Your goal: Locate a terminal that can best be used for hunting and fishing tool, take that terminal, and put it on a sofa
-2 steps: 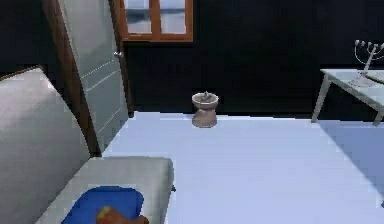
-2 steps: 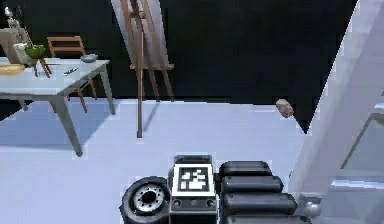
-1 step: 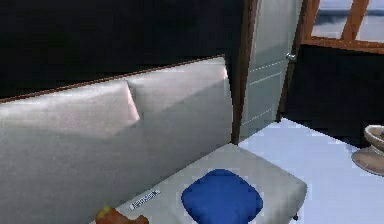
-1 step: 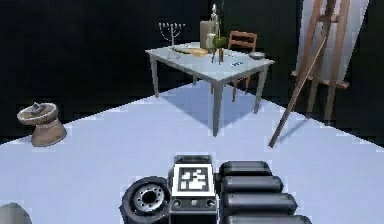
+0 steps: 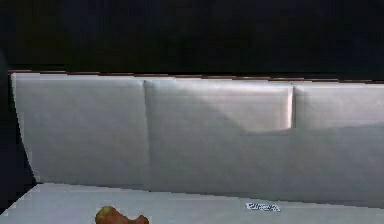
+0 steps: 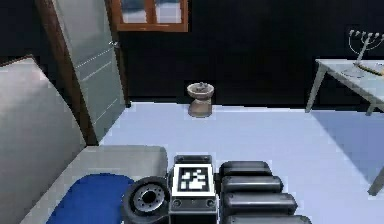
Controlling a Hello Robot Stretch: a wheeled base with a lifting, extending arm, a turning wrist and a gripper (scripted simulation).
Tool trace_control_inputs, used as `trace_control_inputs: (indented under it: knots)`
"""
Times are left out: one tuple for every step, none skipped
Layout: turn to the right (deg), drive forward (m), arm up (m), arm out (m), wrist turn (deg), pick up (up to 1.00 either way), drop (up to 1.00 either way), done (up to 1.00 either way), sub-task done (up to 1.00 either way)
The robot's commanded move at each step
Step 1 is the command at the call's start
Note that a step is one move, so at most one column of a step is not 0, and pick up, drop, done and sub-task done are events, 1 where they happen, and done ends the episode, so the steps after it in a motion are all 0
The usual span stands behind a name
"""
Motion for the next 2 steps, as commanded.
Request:
trace_control_inputs:
  knots:
    - [-45.0,0.0,0.0,0.0,0.0,0.0,0.0,0.0,0.0]
    - [-24.0,0.0,0.0,0.0,0.0,0.0,0.0,0.0,0.0]
